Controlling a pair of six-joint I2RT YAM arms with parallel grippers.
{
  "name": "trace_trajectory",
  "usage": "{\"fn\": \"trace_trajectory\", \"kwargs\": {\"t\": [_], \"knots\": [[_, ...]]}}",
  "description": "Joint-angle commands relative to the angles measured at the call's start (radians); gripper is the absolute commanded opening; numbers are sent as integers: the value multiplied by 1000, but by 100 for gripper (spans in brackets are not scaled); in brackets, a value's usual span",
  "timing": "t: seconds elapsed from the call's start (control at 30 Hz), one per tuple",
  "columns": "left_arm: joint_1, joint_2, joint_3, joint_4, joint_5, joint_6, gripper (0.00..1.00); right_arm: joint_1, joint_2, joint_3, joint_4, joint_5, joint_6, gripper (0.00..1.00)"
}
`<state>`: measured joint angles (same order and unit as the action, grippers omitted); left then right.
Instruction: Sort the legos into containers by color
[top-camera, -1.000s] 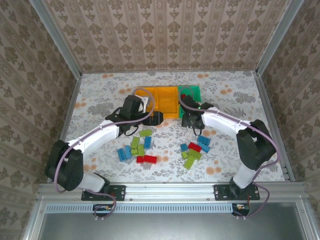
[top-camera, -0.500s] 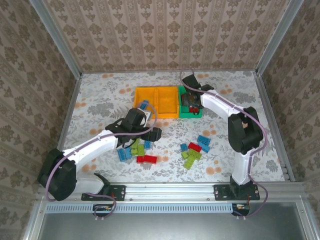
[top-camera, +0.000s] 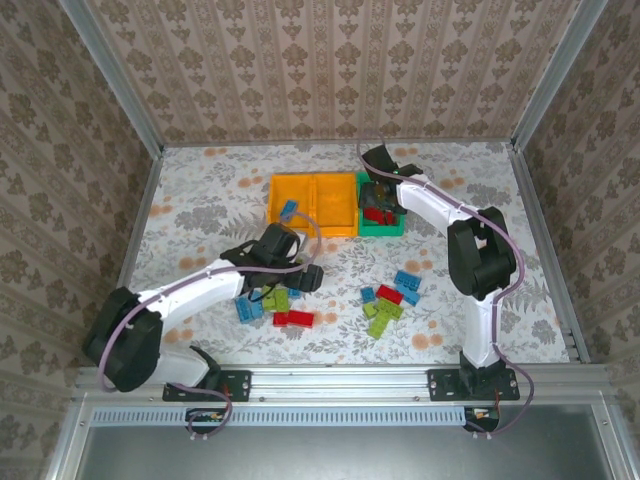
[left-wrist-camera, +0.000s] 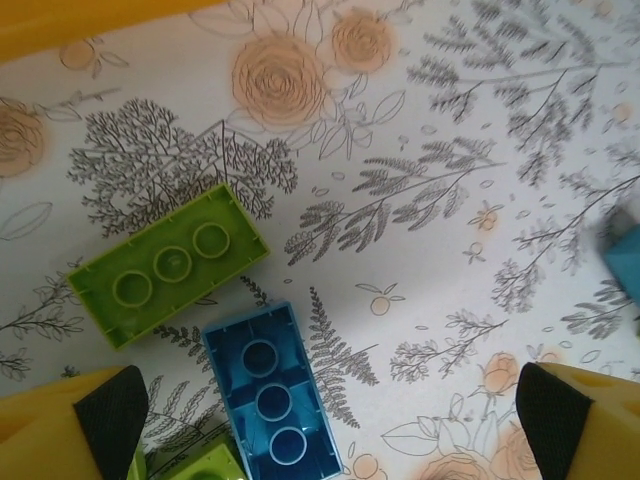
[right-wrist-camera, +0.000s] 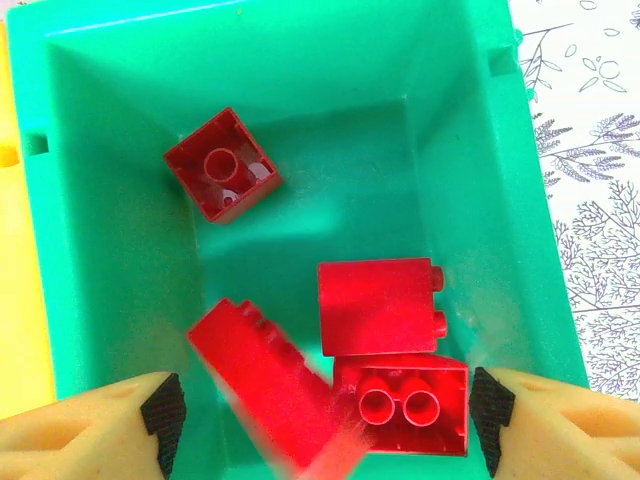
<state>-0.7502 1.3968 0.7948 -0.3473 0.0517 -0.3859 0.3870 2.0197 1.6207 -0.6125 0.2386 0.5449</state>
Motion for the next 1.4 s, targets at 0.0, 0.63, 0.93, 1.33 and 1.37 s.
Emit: {"fn": "trace_trajectory", "kwargs": {"t": [0.0, 0.63, 0.93, 1.33, 1.37], "knots": [[-15, 33, 32, -49, -16, -17, 94, 0, -82, -25, -19, -8, -5, 80], [-28, 242, 145, -128, -71, -26, 73, 0, -423, -355, 0, 58, -25, 84], [-37, 263, 143, -103, -63, -22, 46, 0, -528, -534, -24, 55, 39, 84], [-11, 210, 261, -112, -49, 39, 32, 2, -597, -778, 25, -85, 219, 85], [2, 197, 282, -112, -44, 52, 32, 4, -604, -795, 34, -93, 231, 86]]}}
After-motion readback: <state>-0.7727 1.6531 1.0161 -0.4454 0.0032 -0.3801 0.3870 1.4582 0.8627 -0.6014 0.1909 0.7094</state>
